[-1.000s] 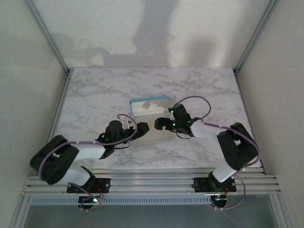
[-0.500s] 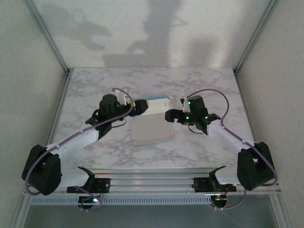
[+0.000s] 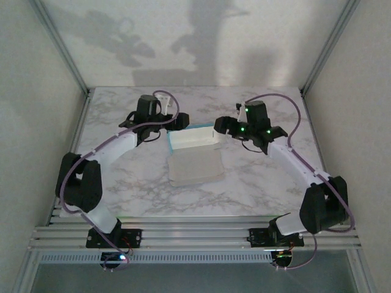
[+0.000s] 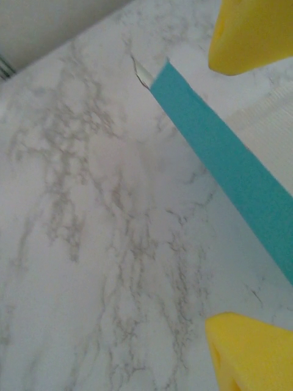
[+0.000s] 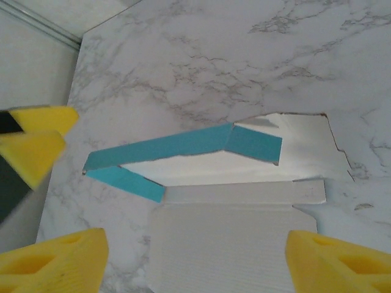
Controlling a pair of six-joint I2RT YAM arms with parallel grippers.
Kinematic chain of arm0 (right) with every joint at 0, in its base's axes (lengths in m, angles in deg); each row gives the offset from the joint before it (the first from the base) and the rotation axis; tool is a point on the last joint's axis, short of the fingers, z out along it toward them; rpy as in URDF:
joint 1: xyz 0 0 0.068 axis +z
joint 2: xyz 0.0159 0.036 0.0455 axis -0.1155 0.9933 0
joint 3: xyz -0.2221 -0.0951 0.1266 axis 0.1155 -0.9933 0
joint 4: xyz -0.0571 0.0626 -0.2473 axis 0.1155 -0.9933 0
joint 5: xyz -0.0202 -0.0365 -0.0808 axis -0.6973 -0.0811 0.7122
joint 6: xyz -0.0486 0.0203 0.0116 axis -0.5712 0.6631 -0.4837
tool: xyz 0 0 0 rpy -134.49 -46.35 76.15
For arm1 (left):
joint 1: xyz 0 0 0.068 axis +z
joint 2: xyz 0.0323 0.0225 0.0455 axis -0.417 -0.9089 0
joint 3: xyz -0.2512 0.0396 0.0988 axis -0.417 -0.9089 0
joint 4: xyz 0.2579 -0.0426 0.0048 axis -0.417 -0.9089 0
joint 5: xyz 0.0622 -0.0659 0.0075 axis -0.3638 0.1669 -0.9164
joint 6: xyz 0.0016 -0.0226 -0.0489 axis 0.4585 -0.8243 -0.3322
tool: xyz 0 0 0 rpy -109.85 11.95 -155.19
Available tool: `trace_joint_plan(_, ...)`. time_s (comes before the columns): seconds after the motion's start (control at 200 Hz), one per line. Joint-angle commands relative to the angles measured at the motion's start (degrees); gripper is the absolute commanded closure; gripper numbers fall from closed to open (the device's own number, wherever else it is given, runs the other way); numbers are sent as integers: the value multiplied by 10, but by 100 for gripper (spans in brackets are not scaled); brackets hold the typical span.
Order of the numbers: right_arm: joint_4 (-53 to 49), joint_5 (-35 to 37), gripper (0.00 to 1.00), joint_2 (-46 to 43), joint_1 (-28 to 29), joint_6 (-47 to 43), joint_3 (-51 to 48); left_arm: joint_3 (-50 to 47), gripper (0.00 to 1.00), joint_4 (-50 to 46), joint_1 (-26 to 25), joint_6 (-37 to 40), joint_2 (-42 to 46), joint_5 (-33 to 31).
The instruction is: Fold the paper box
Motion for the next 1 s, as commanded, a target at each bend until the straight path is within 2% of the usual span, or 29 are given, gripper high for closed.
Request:
trace_joint_plan(0.0, -21, -5, 28, 37, -3, 0, 35, 22, 1, -35, 3, 45, -8, -8)
trace_joint_plan(0.195, -10, -14, 35, 94, -3, 11, 80, 20, 1, -38, 3, 55, -23, -33)
trace_joint_plan(0.48, -9, -8, 36, 144, -3, 10, 112, 24, 1, -38, 1, 55, -47, -45)
trace_joint_plan(0.996, 13, -16, 41, 164, -3, 15, 102, 5, 1, -45, -34, 47, -51, -68)
